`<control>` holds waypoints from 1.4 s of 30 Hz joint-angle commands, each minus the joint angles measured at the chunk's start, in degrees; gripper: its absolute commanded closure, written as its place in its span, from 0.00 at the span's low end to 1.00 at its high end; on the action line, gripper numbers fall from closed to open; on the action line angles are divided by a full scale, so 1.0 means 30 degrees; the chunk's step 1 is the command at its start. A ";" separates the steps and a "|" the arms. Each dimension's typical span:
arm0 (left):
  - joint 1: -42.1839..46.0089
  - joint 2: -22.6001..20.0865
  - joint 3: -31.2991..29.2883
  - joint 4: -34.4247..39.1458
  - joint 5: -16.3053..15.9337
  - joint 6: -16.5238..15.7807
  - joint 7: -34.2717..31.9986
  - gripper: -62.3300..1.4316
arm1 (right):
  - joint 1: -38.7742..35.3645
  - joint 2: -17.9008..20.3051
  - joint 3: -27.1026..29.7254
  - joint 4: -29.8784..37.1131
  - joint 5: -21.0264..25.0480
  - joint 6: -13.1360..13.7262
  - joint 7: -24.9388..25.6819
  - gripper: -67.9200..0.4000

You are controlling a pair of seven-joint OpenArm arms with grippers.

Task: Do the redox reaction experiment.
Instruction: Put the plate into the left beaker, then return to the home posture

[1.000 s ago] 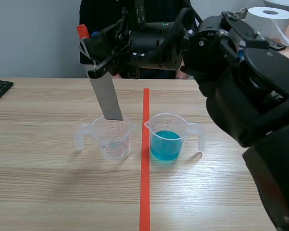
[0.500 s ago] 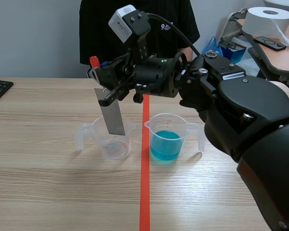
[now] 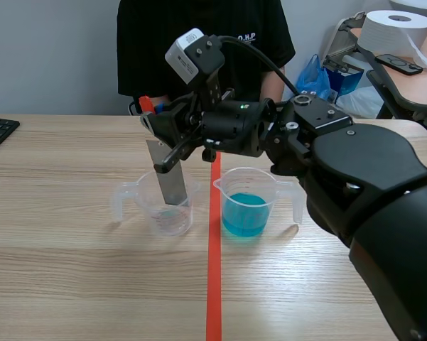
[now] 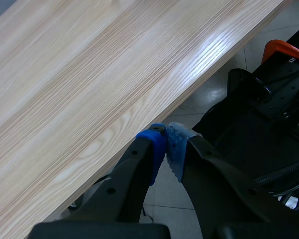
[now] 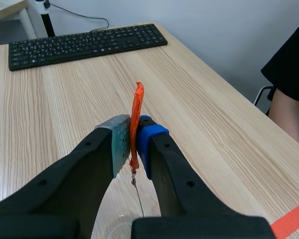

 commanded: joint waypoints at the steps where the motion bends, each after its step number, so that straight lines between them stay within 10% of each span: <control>1: 0.0051 -0.0066 -0.0080 0.0095 -0.0182 0.0015 -0.0211 0.92 | 0.0576 -0.0109 -0.0022 -0.0095 -0.0153 0.0153 0.0707 0.97; 13: 0.0051 -0.0066 -0.0080 0.0095 -0.0182 0.0015 -0.0211 0.92 | 0.0576 -0.0109 -0.0022 -0.0328 -0.1355 0.0153 0.1421 0.82; 27: 0.0051 -0.0117 -0.0080 0.0095 -0.0204 0.0015 -0.0204 0.92 | 0.0510 -0.0539 -0.1676 -0.0328 -0.0794 0.0153 0.1421 0.00; 42: -0.0146 -0.0226 -0.0080 0.0102 -0.0452 0.0015 -0.0211 0.91 | 0.0262 -0.0248 -0.3213 0.0750 0.1858 0.0153 0.1413 0.00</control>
